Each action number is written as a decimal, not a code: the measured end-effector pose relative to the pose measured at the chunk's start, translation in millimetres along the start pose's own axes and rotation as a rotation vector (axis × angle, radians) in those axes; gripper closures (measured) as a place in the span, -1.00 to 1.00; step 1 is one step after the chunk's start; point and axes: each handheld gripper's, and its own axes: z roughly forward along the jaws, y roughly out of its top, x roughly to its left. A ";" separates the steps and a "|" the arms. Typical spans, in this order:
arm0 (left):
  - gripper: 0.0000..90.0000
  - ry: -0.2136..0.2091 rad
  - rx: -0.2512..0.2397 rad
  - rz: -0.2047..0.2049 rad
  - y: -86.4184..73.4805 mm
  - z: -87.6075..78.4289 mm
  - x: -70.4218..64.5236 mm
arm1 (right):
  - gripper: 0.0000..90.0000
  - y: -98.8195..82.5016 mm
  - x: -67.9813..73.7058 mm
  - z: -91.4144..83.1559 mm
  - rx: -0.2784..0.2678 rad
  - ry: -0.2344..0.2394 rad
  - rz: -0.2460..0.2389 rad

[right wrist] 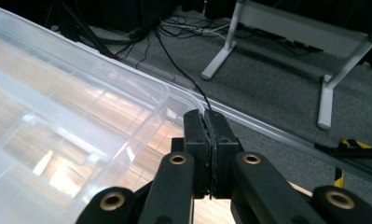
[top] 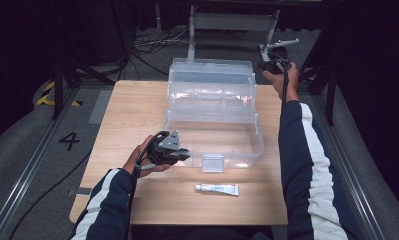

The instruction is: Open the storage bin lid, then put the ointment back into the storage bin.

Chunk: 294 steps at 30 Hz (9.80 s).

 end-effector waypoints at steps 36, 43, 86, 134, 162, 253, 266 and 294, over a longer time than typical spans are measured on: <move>0.74 0.002 0.003 -0.009 0.0 -0.1 0.0 | 0.95 -38.7 47.1 -111.8 -0.134 0.141 -0.163; 0.74 0.001 0.003 -0.013 0.1 0.0 0.0 | 0.91 -51.8 57.3 -128.9 -0.144 0.177 -0.193; 0.73 0.006 0.016 -0.016 1.3 0.5 -0.5 | 0.61 -166.7 146.9 -178.6 -0.040 0.471 -0.364; 0.69 0.031 0.064 0.007 5.0 1.5 -3.2 | 0.33 -195.9 286.6 -84.8 0.474 0.695 -0.679; -0.06 0.144 -0.022 -0.021 14.5 -24.9 -11.3 | 0.58 -193.3 276.1 -90.1 0.509 0.679 -0.714; -0.57 0.163 0.029 -0.334 -131.9 -36.0 -26.0 | 0.58 -111.9 184.5 -185.8 0.222 0.533 -0.687; -0.58 0.168 0.030 -0.338 -131.6 -35.7 -26.5 | 0.58 -80.3 177.7 -182.1 0.206 0.485 -0.697; -0.58 0.168 0.031 -0.338 -131.6 -35.7 -26.5 | 0.58 -67.6 189.2 -95.1 0.375 0.503 -0.761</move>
